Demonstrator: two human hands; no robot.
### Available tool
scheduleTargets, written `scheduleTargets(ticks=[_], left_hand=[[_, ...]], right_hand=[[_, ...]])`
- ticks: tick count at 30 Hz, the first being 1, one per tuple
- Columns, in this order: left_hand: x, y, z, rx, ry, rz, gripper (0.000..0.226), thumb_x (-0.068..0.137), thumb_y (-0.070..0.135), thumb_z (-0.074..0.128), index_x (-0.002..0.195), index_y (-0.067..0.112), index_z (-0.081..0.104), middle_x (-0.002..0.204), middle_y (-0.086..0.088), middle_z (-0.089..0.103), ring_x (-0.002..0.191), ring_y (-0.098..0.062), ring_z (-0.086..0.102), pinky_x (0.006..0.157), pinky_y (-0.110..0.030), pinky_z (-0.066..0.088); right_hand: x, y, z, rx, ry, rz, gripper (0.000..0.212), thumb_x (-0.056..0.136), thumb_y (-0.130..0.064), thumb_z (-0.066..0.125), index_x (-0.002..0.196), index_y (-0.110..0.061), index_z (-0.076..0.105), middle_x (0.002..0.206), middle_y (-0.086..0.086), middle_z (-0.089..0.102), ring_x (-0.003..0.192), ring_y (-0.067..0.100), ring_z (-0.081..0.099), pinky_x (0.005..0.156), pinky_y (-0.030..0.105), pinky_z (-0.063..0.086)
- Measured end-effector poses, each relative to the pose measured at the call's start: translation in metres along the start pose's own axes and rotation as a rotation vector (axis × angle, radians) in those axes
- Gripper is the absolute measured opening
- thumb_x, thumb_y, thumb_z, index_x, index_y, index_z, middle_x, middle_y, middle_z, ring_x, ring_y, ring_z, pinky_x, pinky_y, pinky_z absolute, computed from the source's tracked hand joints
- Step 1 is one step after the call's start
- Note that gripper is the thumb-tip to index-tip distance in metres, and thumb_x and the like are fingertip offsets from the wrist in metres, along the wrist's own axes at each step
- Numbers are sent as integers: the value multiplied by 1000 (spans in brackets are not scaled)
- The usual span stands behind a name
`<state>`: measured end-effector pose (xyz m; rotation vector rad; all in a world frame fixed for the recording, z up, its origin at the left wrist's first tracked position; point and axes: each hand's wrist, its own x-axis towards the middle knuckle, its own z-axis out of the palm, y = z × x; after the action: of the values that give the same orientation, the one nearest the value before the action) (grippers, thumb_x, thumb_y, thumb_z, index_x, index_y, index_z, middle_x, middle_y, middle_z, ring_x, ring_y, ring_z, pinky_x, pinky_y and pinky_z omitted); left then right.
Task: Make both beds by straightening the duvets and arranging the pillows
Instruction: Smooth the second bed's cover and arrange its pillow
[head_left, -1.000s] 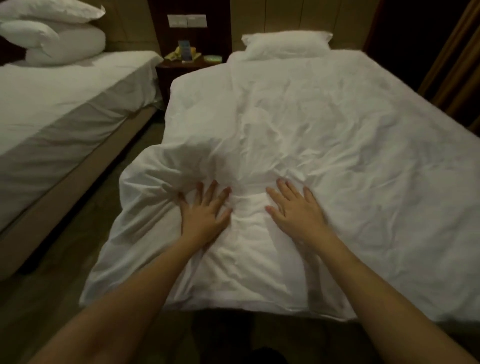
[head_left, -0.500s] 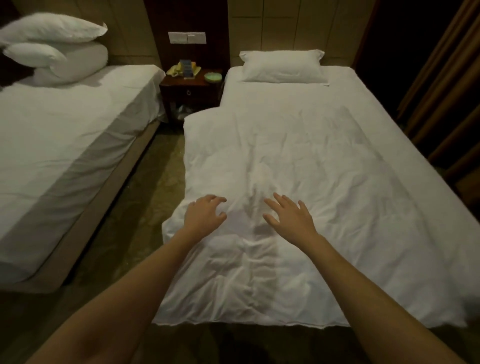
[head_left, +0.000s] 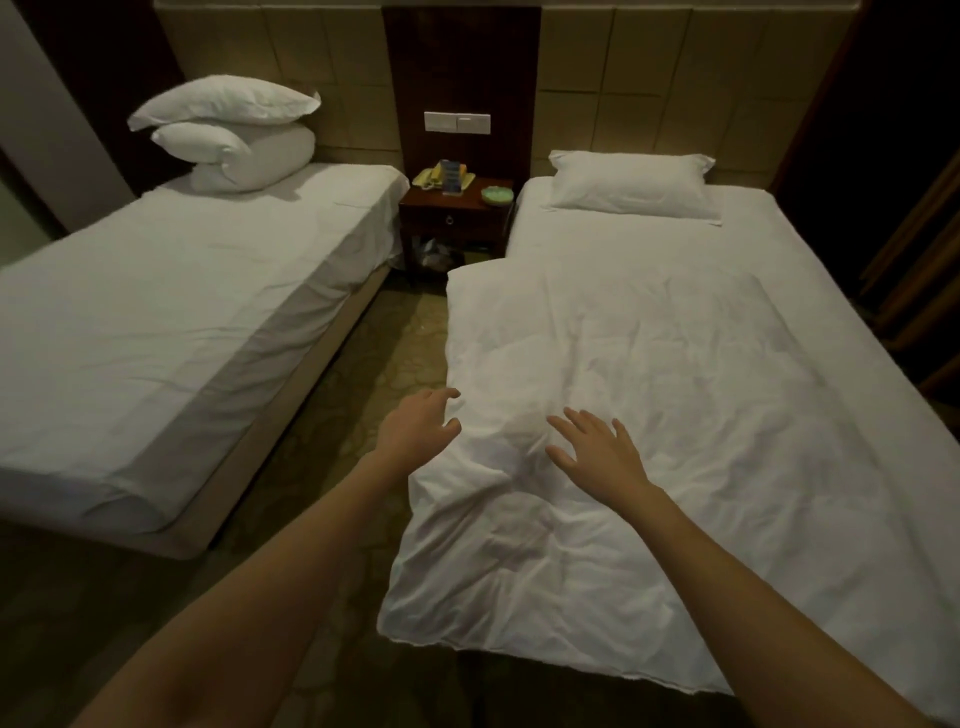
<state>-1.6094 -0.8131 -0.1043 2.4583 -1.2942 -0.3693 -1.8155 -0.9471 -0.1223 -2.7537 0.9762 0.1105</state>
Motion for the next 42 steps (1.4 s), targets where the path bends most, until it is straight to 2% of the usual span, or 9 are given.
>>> scheduleTargets(ticks=[4,7,13,16,22,27,35,42], left_hand=[[11,-14,-20,-88,8,-15,49,89,35,49,137,25,45,134,0,53,115,-19,53,91,-39,50],[34,-31,-37,-101,46,23,46,94,32,49,139,22,44,136,0,51,120,-20,50,94,-38,46],[122,-92,-89,-107,15,115,45,95,33,50,139,23,43,139,-1,48,119,-19,50,91,-37,50],[172,-127,-113,-98,-17,161,45,96,31,51,139,23,43,138,-2,49,118,-19,50,87,-32,49],[248,-168,-126,-160,-85,206,45,95,31,52,139,21,42,138,-1,48,109,-19,56,83,-32,51],[323,-187,-104,-172,-154,182,49,95,34,51,141,22,39,139,-3,48,115,-21,54,93,-41,50],[492,-207,-32,-307,-236,65,58,93,40,53,145,24,30,139,-4,45,102,-23,60,88,-46,54],[646,-214,46,-468,-316,-52,63,92,43,54,147,30,25,142,-7,41,118,-25,50,97,-47,48]], right_hand=[[17,-25,-7,-6,10,-16,53,101,-49,29,150,-32,21,159,-6,15,146,14,11,117,44,6],[47,-45,-12,-2,36,-12,52,101,-49,29,150,-33,22,159,-6,15,146,14,11,117,44,6],[141,-96,-20,-7,78,79,52,101,-49,29,149,-32,23,159,-6,17,146,14,13,117,44,6],[193,-125,-18,-6,89,150,53,100,-50,28,149,-32,22,158,-6,18,146,14,14,117,44,6],[266,-162,-14,15,66,202,53,100,-51,27,149,-32,22,158,-5,19,145,14,15,117,45,5],[335,-156,-12,29,57,239,54,100,-51,27,150,-32,21,159,-4,18,146,15,14,118,46,5],[495,-95,26,-12,-7,230,55,99,-51,26,150,-32,19,159,-5,16,146,14,12,119,45,3],[657,-20,63,-1,-92,224,54,100,-50,27,150,-30,21,159,-4,18,146,14,13,118,45,3]])
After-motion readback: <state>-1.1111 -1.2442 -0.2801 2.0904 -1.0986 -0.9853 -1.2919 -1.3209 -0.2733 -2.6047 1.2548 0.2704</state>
